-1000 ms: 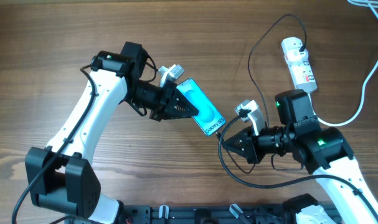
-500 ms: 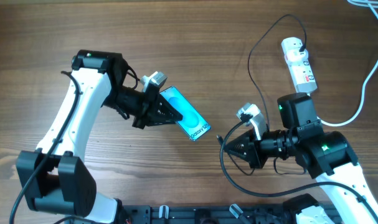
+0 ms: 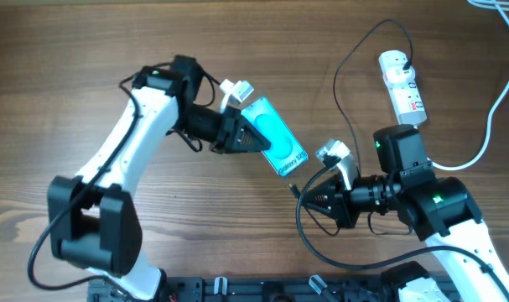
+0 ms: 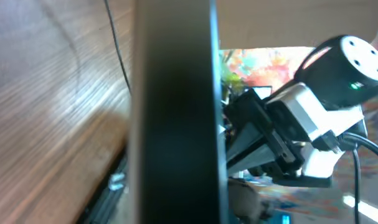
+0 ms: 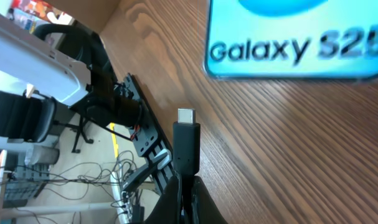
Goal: Plug charger to phone and switch on socket
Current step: 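Bring the USB-C plug up to the phone's bottom port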
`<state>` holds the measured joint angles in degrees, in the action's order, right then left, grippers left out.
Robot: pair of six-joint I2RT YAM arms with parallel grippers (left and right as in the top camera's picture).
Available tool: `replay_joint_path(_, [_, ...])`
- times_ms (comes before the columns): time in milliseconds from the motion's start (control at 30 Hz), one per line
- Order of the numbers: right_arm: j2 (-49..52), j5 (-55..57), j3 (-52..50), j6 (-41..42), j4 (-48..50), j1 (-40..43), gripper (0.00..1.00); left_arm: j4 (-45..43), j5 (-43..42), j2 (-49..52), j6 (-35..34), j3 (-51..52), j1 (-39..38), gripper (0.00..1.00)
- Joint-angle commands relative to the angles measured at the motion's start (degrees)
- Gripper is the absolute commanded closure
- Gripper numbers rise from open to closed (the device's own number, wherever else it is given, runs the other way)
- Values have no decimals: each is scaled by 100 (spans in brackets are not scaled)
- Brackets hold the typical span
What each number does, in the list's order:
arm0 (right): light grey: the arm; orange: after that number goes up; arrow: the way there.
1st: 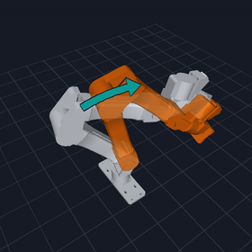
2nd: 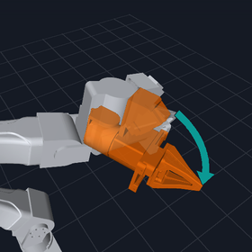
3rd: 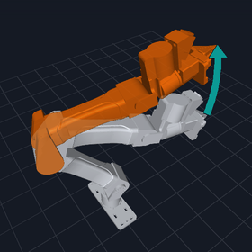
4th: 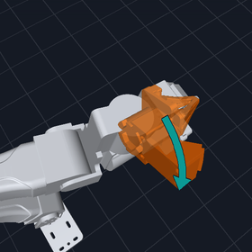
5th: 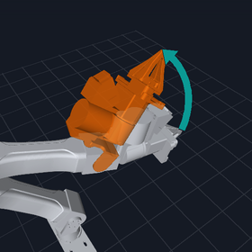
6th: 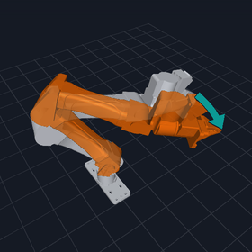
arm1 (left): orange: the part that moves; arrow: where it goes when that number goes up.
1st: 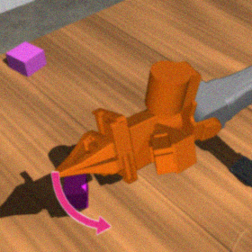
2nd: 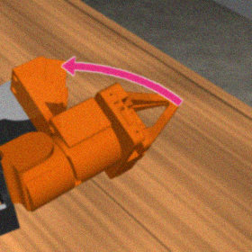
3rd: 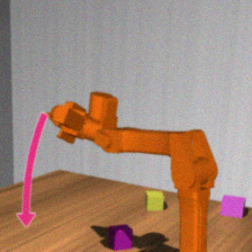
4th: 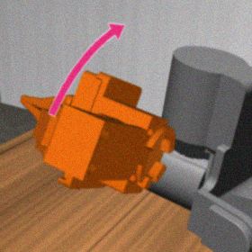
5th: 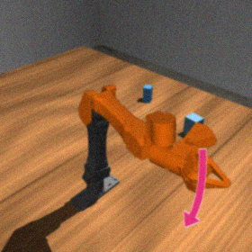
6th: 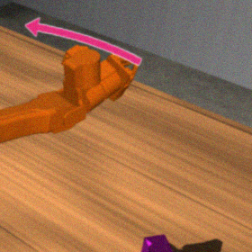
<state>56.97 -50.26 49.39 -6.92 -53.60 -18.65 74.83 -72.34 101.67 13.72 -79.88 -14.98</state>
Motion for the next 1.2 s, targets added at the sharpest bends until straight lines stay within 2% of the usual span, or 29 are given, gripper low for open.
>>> replay_joint_path(0, [-61, 658, 7, 284, 22, 11, 96, 286, -76, 44, -24, -59, -114, 96])
replay_joint_path(67, [-61, 979, 7, 402, 31, 11, 96, 505, -24, 44, -22, -59, 26, 96])
replay_joint_path(133, [-61, 1469, 7, 745, 144, 9, 96, 922, -24, 44, 297, -59, 216, 96])
replay_joint_path(233, [-61, 1320, 7, 680, 216, 9, 96, 1403, -4, 44, 848, -59, 258, 96])
replay_joint_path(467, [-61, 225, 7, -79, -11, 9, 96, 1394, -2, 44, 848, -59, 251, 96])
replay_joint_path(667, [-57, 328, 7, -20, 28, -310, 96, 1394, -4, 44, 846, -59, 251, 96])
replay_joint_path(1167, [247, 520, 7, 240, 332, -315, 96, 1392, -2, 44, 844, -59, 251, 96])
